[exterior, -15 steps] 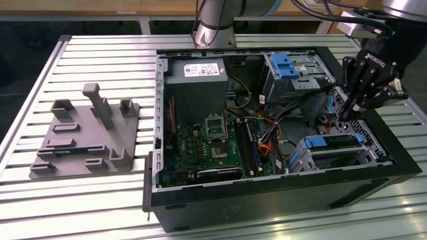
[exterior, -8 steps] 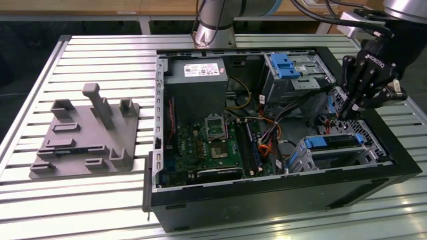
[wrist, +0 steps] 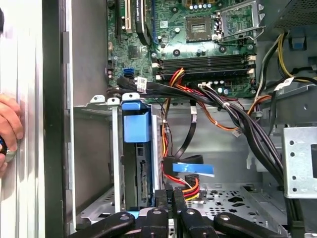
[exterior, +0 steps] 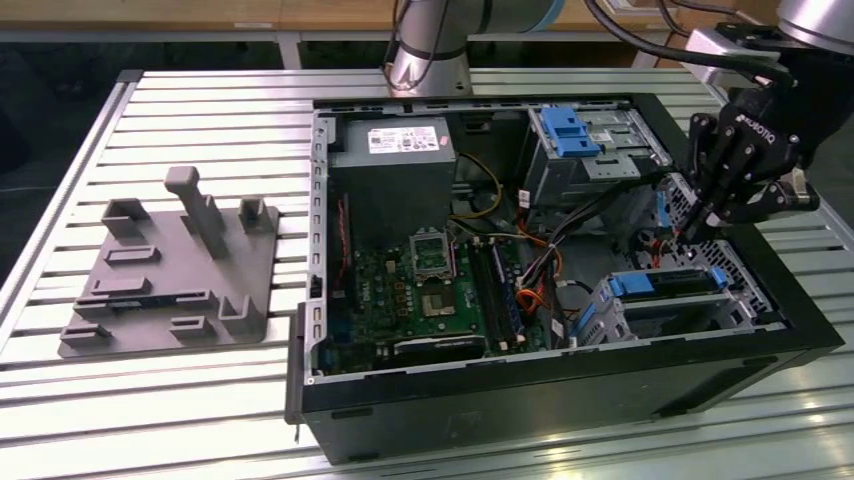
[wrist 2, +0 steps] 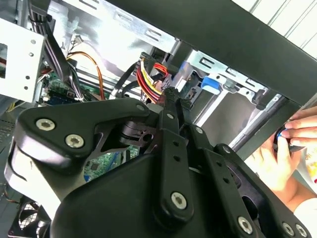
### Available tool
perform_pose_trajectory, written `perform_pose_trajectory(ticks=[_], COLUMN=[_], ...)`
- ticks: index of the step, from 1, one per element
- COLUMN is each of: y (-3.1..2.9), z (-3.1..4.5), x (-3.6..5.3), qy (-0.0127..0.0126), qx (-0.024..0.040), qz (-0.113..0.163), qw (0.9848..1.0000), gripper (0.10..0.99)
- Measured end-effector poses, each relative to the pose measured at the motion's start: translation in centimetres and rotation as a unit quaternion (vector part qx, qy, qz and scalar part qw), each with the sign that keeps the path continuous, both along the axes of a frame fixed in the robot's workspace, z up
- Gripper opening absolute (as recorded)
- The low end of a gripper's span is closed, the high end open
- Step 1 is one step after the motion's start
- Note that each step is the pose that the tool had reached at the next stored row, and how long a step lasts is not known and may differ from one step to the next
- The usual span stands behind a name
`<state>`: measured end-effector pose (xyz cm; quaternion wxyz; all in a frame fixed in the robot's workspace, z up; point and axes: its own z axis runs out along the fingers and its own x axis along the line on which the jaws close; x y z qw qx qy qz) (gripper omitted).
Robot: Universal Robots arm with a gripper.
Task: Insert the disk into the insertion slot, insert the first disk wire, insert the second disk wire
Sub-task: 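Insert the first disk wire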
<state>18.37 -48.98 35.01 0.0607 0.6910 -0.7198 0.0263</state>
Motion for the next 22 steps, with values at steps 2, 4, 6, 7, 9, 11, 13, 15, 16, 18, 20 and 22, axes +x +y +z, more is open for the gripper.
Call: perform_pose_trajectory(ticks=[2, 4, 6, 7, 9, 11, 13, 15, 16, 18, 20, 22], y=[-0.28, -0.51, -0.70, -0.78, -0.85, -0.86, -0.87, -0.90, -0.90, -0.90, -0.90, -0.90], z=[0.07, 0.11, 0.13, 0.13, 0.14, 0.13, 0.13, 0.14, 0.13, 0.13, 0.13, 0.12], x=[-0.03, -0.04, -0.04, -0.07, -0.16, -0.22, -0.24, -0.25, -0.25, -0.27, -0.29, -0.29], qy=[-0.0006, -0.0013, -0.0021, -0.0024, -0.0028, -0.0027, -0.0024, -0.0023, -0.0023, -0.0023, -0.0023, -0.0022], qx=[0.0046, 0.0140, 0.0252, 0.0288, 0.0310, 0.0314, 0.0315, 0.0315, 0.0315, 0.0315, 0.0314, 0.0314], qz=[0.000, 0.000, 0.000, 0.000, 0.003, 0.011, 0.020, 0.024, 0.025, 0.027, 0.027, 0.032], qw=[1.0000, 0.9999, 0.9997, 0.9996, 0.9995, 0.9994, 0.9993, 0.9992, 0.9992, 0.9991, 0.9991, 0.9990], gripper=[0.165, 0.165, 0.165, 0.165, 0.165, 0.165, 0.165, 0.165, 0.165, 0.165, 0.165, 0.165])
